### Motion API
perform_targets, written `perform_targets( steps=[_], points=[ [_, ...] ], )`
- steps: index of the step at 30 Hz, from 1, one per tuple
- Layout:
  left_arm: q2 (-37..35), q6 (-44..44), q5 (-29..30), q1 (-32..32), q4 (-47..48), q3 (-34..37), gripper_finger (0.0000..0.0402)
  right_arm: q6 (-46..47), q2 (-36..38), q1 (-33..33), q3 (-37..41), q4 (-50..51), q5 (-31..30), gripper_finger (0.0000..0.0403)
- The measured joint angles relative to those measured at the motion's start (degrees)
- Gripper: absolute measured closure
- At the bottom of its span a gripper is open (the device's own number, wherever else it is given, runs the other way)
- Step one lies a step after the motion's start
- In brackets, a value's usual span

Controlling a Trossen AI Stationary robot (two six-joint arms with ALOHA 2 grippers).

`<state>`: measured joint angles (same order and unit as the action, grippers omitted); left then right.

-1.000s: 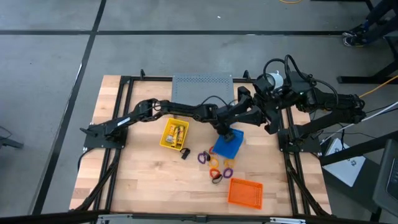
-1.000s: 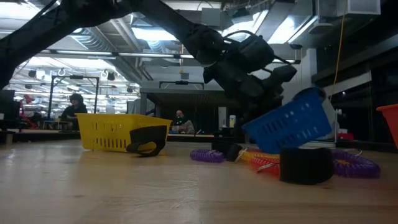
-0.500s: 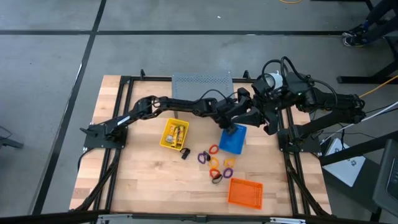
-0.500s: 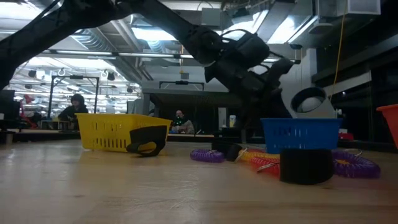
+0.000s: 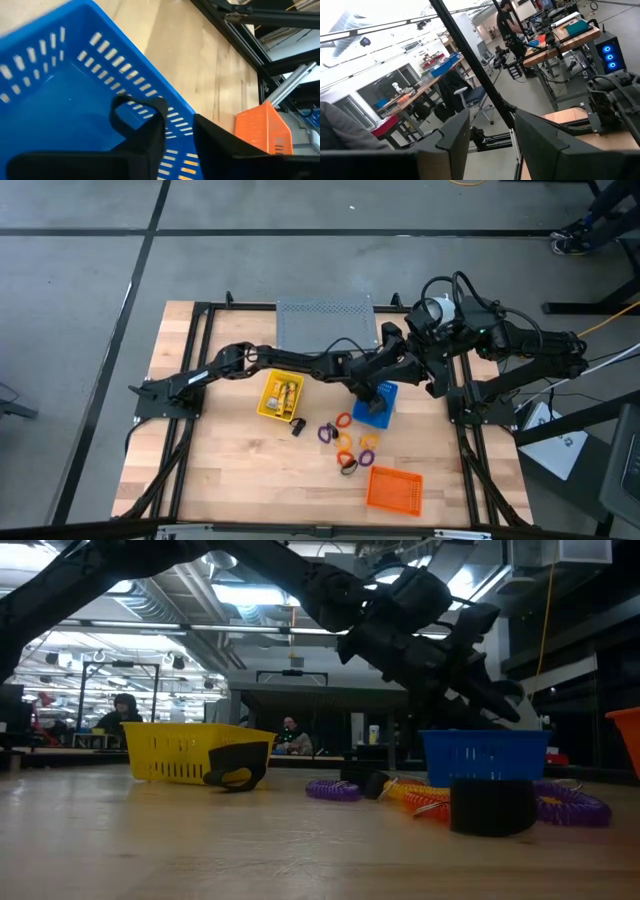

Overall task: Pick & Place Office Desk Supplies
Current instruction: Put the black rubber band into the blue bin

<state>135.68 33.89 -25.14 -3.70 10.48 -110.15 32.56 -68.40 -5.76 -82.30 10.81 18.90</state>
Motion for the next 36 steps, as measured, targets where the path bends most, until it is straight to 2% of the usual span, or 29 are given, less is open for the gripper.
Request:
perform_targets(
  steps=[7,11,19,29,33,36],
  points=[
    [0.0,1.2,-0.1,0.4,0.0,0.0,0.0236,0.0,0.0,0.0,0.0,0.0,0.0,0.0243],
    [-0.7,1.0,-0.4,0.2,1.3,0.0,0.0219,0.0,0.0,-0.5,0.0,0.0,0.1,0.0243],
    [-3.6,-8.5,0.2,0.6,13.8,0.0,0.0219,-0.5,0.0,-0.9,0.0,0.1,0.3,0.0243],
    [-4.1,-9.4,0.1,2.6,14.6,0.0,0.0219,-0.9,0.0,-0.9,0.0,0.1,0.2,0.0243],
    [-7.2,-10.4,-1.4,3.7,16.1,0.1,0.0220,-0.9,0.0,-0.9,0.0,0.1,0.2,0.0243],
    [-11.6,-15.2,1.9,5.3,22.6,-0.1,0.0222,-0.9,0.0,-0.9,0.0,0.1,0.4,0.0243]
  ],
)
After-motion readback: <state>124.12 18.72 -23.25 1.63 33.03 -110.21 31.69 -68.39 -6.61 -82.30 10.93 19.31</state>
